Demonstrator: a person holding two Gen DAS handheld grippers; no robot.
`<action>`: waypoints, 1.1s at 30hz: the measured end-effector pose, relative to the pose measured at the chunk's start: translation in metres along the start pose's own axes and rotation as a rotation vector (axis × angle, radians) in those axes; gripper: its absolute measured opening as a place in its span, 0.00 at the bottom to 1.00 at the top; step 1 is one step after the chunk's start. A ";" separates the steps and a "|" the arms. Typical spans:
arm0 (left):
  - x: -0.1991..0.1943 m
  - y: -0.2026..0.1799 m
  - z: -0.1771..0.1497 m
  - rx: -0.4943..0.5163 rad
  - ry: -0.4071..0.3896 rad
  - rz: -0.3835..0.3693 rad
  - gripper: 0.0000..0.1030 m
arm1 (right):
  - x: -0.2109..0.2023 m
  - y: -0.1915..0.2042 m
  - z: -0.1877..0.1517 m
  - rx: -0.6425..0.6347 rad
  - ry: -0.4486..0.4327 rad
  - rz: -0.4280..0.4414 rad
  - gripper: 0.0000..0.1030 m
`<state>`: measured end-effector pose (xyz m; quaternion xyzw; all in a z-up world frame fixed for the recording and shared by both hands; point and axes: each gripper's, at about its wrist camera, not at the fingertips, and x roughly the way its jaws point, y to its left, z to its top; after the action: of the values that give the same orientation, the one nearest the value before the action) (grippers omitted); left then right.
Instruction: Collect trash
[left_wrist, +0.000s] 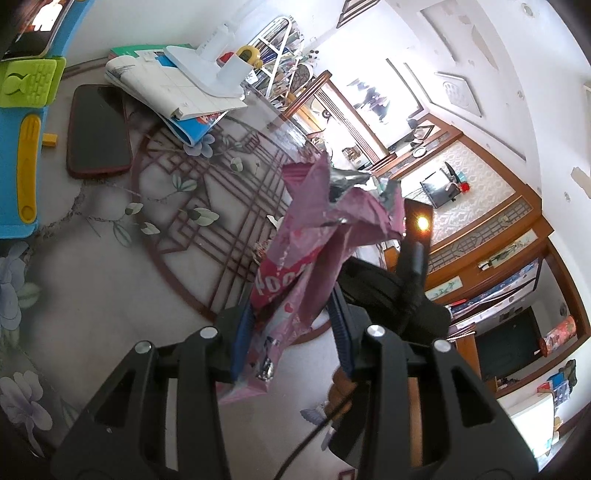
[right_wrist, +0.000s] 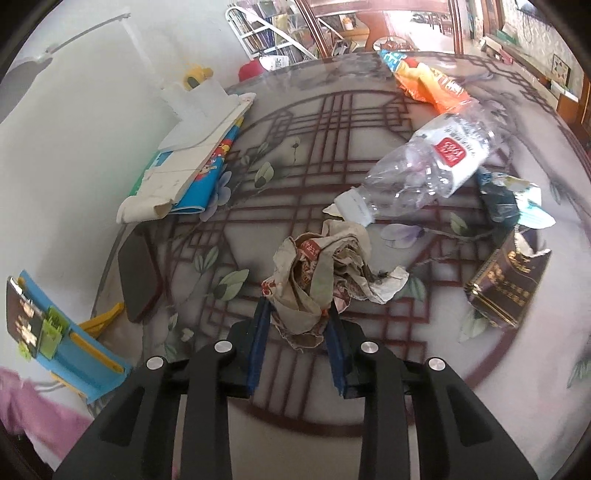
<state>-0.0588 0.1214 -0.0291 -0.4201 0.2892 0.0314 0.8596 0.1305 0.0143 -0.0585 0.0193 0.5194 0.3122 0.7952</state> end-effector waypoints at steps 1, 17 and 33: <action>0.000 0.000 0.000 0.000 0.001 0.001 0.35 | -0.004 -0.001 -0.003 -0.009 -0.007 -0.002 0.27; 0.006 -0.002 -0.004 0.021 0.026 0.020 0.35 | -0.048 -0.023 -0.032 -0.022 -0.071 0.005 0.27; 0.018 -0.007 -0.012 0.064 0.076 0.047 0.35 | -0.081 -0.056 -0.060 0.027 -0.102 0.002 0.27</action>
<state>-0.0475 0.1047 -0.0389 -0.3864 0.3322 0.0264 0.8600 0.0858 -0.0901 -0.0399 0.0464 0.4822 0.3046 0.8201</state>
